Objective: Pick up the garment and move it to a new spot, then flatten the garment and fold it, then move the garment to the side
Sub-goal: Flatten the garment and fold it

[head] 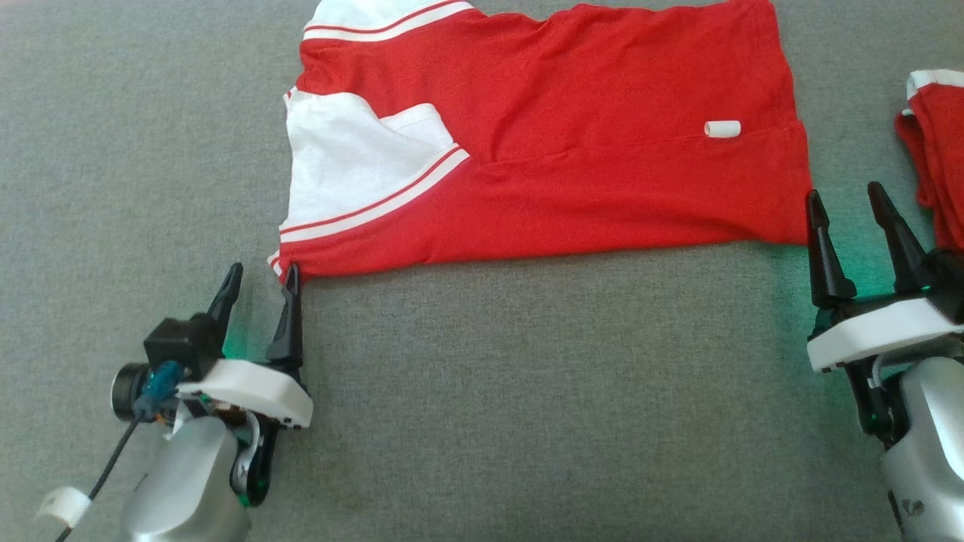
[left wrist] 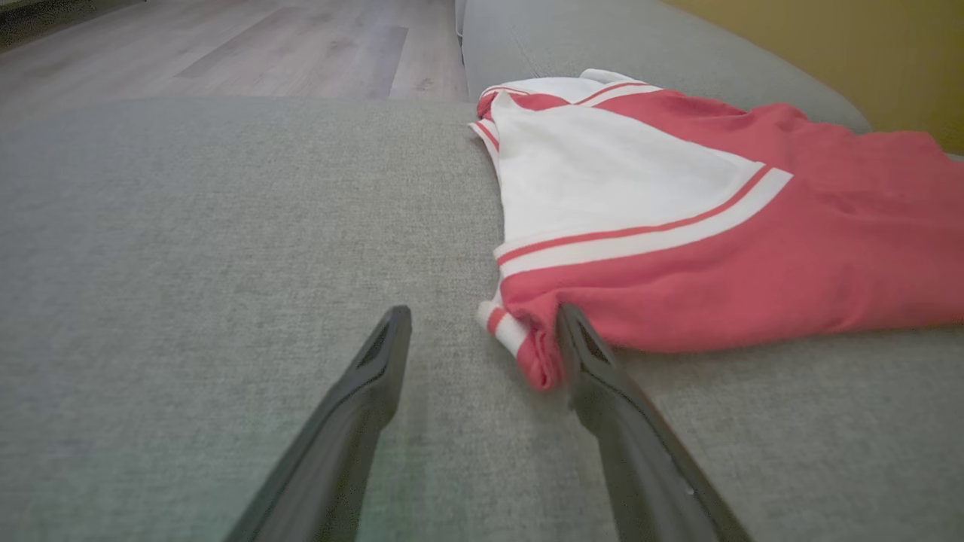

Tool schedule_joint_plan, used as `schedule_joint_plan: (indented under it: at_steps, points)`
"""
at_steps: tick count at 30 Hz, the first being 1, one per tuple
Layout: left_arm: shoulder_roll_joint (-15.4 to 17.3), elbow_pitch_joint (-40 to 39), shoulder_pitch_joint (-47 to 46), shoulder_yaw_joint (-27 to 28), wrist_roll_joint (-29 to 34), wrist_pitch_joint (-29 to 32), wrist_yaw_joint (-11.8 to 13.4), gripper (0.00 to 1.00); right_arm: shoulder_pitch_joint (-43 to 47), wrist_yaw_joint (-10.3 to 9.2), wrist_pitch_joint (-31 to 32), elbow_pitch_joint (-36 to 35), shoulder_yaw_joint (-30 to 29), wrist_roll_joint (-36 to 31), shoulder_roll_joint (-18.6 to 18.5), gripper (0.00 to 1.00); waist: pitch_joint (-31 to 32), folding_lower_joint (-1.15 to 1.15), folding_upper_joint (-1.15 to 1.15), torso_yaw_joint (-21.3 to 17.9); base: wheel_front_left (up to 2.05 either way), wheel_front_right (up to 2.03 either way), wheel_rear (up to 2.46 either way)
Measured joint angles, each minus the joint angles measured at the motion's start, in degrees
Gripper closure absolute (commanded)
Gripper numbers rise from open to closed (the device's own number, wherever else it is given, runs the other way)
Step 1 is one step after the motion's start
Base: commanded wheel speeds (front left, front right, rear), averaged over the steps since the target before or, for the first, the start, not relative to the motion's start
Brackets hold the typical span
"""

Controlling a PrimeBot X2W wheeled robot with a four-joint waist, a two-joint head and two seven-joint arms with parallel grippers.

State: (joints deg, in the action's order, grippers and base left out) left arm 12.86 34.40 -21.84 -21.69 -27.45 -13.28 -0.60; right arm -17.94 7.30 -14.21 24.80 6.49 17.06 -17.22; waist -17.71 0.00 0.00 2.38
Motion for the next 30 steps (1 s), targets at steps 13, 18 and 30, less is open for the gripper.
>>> schedule_joint_plan:
  at_steps: [13, 18, 30]
  points:
    - [-0.8, 4.8, -2.8, -1.9, -2.9, 3.9, -5.2, 1.00, 0.0, 0.00, 0.0, 0.8, 0.2, 0.0, -0.2, 0.00, 0.3, 0.00, 0.00, -0.2, 0.00, 0.00, 0.00]
    - [-0.6, 5.0, -2.8, -2.7, -2.9, 2.4, -5.5, 1.00, -0.2, 0.00, 0.7, 6.4, 1.5, 0.9, 0.2, 0.00, 1.0, 0.00, 0.00, 0.2, 0.00, 0.00, 0.00]
    - [-0.2, 4.6, -2.7, -4.1, -1.7, 0.6, -5.5, 1.00, -4.2, 0.00, 7.3, 15.5, 1.7, 1.2, 2.3, 1.00, 2.2, 0.00, 0.00, 1.9, 0.00, 0.00, 0.00]
